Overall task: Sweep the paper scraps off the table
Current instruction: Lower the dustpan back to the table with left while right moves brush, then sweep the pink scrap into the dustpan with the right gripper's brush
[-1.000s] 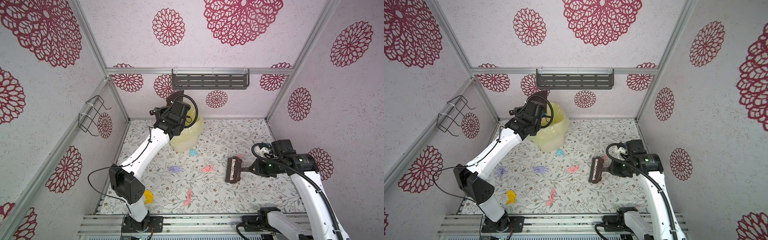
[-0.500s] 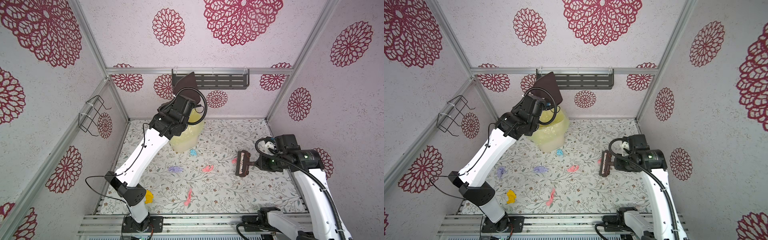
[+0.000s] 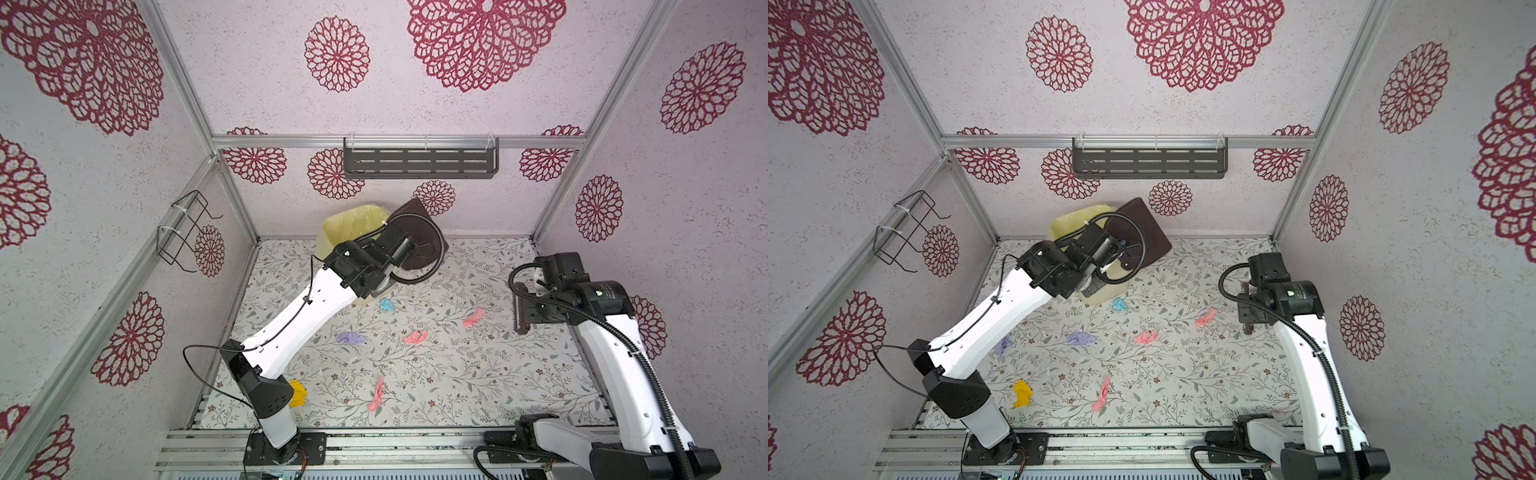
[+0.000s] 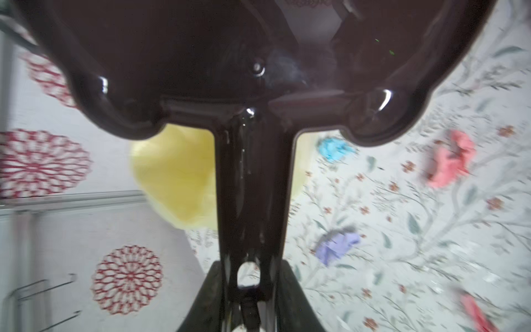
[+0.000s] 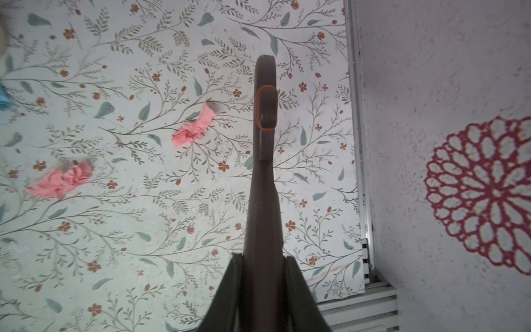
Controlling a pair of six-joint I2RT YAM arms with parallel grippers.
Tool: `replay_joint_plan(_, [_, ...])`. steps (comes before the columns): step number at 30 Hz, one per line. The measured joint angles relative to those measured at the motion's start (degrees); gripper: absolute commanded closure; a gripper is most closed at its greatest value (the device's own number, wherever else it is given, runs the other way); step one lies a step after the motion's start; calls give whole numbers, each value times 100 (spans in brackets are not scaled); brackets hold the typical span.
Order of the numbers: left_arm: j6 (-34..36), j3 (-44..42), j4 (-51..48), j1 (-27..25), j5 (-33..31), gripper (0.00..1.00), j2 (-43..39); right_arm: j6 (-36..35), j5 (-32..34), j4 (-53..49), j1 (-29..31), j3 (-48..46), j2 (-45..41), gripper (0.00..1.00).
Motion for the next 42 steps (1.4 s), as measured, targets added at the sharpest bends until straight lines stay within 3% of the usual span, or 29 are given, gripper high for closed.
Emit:
replay_joint_plan(8, [-1108,-1902,308,-177,1419,100,-778,-538,1062,494,887,-81,863,100])
replay_joint_plan(17, [-2050,-3108,564,-389,2192,100,-1357,-1685,1497,1084,1322,-33,1657,100])
replay_joint_plan(30, [-2549,-3477,595,-459,2507,100,-1482,-3130,1464,1486,1703,-70,2041,100])
replay_joint_plan(42, [-2634,-3633,564,-483,2568,100,-1539,-3429,1325,975,2402,-70,2039,100])
